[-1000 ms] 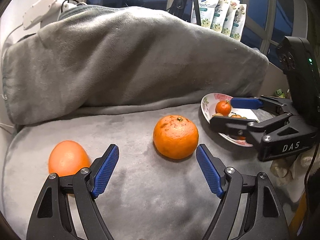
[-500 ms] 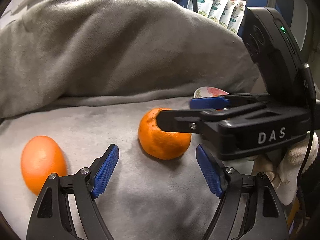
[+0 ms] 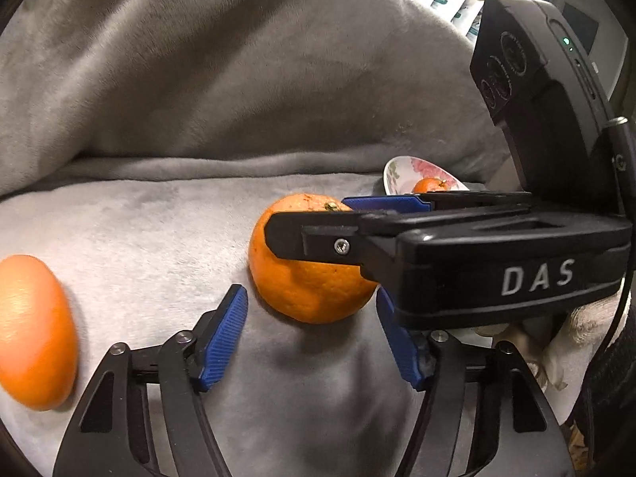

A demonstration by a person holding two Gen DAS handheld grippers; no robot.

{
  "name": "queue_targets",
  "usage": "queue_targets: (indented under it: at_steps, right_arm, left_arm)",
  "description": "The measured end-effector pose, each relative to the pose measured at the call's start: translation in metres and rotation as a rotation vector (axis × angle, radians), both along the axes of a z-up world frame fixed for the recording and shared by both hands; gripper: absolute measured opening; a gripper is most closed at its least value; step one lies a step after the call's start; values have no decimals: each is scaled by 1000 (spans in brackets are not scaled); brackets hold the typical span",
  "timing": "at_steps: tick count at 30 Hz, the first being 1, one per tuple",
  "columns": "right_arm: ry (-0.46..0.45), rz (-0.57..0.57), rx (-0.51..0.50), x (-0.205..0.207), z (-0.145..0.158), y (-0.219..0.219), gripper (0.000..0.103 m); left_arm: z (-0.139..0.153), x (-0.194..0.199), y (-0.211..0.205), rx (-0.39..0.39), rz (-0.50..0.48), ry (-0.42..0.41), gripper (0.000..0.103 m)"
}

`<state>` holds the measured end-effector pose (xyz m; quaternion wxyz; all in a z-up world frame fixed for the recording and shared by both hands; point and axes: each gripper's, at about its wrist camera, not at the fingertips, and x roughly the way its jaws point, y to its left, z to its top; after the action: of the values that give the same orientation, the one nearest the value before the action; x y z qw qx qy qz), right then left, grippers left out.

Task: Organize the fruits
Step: 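Grasp a large mandarin with the left gripper while the right gripper grasps another large mandarin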

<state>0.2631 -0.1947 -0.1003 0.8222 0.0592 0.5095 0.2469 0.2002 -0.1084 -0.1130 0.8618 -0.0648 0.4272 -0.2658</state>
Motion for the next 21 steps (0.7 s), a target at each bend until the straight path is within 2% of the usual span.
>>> queue_targets:
  at_steps: [6, 14, 21]
  right_arm:
    - [4, 0, 10, 1, -1, -1, 72]
    - [-16, -2, 91, -6, 8, -13, 70]
    - [-47, -20, 89, -16, 22, -34, 70]
  left_arm:
    - [-4, 4, -5, -11, 2, 11, 60]
    - [8, -5, -13, -7, 11, -33, 59]
    - [19, -12, -32, -15, -20, -63, 59]
